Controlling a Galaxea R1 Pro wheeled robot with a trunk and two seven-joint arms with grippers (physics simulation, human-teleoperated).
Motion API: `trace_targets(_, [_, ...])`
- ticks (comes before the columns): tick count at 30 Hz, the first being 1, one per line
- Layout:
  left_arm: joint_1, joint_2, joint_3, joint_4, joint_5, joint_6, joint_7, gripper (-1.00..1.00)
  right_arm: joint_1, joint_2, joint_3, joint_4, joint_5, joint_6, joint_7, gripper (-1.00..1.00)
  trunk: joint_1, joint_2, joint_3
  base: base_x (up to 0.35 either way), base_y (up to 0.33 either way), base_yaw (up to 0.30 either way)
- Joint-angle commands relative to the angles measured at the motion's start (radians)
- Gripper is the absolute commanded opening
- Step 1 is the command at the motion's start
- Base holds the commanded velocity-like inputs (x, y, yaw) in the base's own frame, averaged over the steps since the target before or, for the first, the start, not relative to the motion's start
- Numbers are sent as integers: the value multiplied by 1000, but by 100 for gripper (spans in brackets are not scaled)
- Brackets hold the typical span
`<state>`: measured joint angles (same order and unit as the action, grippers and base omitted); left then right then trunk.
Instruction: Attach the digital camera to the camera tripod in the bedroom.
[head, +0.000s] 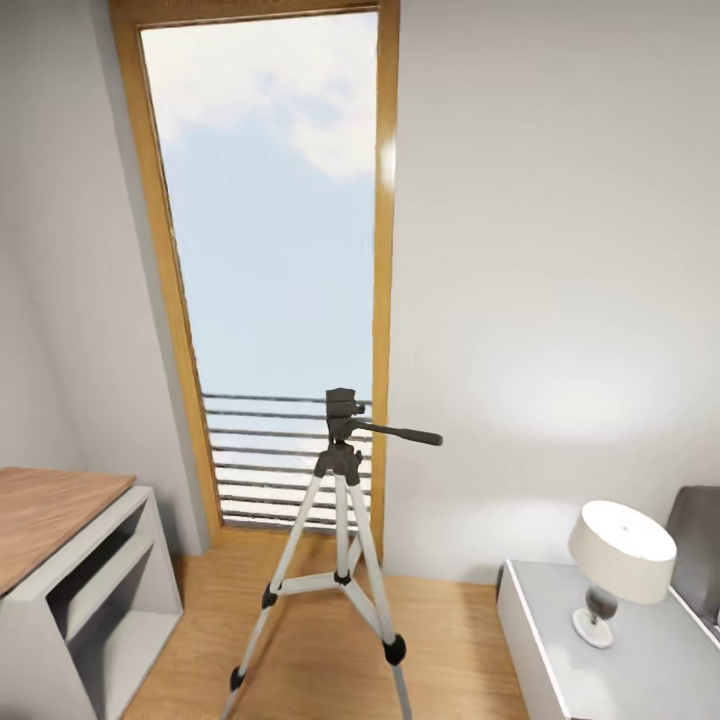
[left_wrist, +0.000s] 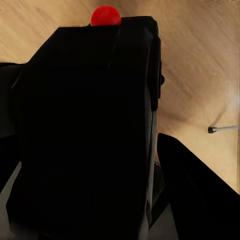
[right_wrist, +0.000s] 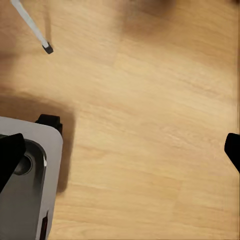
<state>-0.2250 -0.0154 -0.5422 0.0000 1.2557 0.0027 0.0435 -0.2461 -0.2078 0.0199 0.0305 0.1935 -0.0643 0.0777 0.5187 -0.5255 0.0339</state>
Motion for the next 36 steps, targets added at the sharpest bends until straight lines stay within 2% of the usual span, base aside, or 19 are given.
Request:
trace_targets(1, [0,0,-9,0,5,0,4,-100,-1,-1,2,3,4,-6,2,100,0,0,0,0,-168,268])
trace_targets(16, [0,2,-9,0,7,0,4,-100,-1,-1,2,3,4,-7,1,100,0,0,0,0,-32,252])
trace_targets(36, [0,0,-9,0,4,2,3,-100,-1,-5,2,3,4,-12,2,100,0,0,0,0,0,15])
